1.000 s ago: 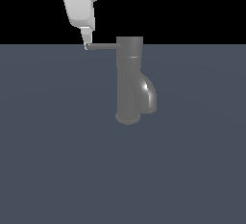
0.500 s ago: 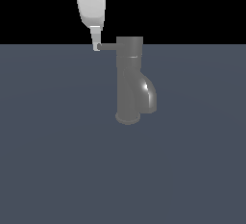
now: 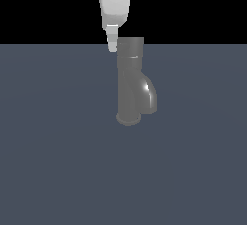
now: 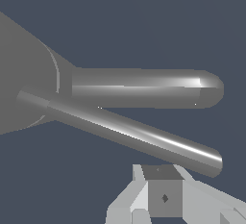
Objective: Turn on the faucet by rotating a designated handle.
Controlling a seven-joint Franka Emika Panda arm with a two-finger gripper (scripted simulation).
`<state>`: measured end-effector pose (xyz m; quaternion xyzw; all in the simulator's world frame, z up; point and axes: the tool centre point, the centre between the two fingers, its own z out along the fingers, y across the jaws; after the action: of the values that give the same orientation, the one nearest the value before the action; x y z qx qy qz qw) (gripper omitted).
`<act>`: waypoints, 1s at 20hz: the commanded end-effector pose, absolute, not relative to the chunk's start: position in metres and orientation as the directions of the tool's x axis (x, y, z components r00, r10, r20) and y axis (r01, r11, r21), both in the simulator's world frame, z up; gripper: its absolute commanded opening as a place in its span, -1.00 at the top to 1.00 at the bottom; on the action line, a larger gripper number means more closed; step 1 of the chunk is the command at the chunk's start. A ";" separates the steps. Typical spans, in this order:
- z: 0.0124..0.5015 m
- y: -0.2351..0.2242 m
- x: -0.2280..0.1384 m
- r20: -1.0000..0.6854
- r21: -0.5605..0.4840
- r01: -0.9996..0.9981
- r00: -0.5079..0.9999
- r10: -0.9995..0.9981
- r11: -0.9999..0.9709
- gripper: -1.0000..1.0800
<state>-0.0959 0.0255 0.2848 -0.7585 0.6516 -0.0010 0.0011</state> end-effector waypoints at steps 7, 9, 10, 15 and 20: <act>0.285 0.000 -0.103 0.001 -0.002 -0.989 0.147 -0.989 -0.147 1.00; 0.285 -0.011 -0.101 0.001 -0.001 -0.989 0.146 -0.989 -0.146 1.00; 0.285 -0.016 -0.100 0.001 -0.001 -0.989 0.146 -0.989 -0.146 1.00; 0.285 -0.042 -0.095 0.001 -0.001 -0.990 0.143 -0.990 -0.143 1.00; 0.285 -0.066 -0.090 0.000 -0.001 -0.990 0.141 -0.990 -0.141 1.00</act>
<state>-0.0914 -0.0466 0.2847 -0.7630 0.6464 0.0006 -0.0004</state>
